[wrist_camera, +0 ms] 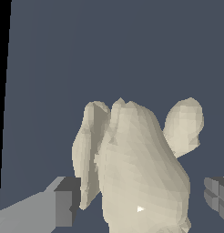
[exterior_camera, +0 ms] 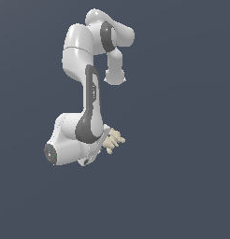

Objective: Pick up the object and move it to a goal position.

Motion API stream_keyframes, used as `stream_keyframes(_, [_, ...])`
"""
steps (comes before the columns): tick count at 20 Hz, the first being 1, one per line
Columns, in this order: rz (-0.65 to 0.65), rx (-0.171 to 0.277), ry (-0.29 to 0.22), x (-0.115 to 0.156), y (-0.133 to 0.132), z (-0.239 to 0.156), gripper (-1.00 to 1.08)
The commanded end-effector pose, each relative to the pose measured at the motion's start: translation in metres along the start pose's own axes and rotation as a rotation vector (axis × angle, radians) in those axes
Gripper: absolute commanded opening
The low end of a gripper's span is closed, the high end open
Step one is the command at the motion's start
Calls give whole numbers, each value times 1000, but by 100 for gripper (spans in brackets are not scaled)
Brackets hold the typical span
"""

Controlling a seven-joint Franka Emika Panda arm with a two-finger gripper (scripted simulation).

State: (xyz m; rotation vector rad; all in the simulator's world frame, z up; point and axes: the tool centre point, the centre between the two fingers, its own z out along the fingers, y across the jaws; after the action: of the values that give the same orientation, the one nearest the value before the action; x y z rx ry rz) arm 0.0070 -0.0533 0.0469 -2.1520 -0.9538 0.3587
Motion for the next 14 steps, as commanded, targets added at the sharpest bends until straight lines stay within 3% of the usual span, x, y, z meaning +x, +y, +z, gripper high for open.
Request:
stream_keyframes(1, [-1,14,-7,0,0,11,108])
stream_keyframes(3, [-1,15,-7,0,0,12,108])
stream_keyframes(4, [-1,15,-7,0,0,12,-100])
stream_keyframes(14, [-1,0,1,0,0,3,-100])
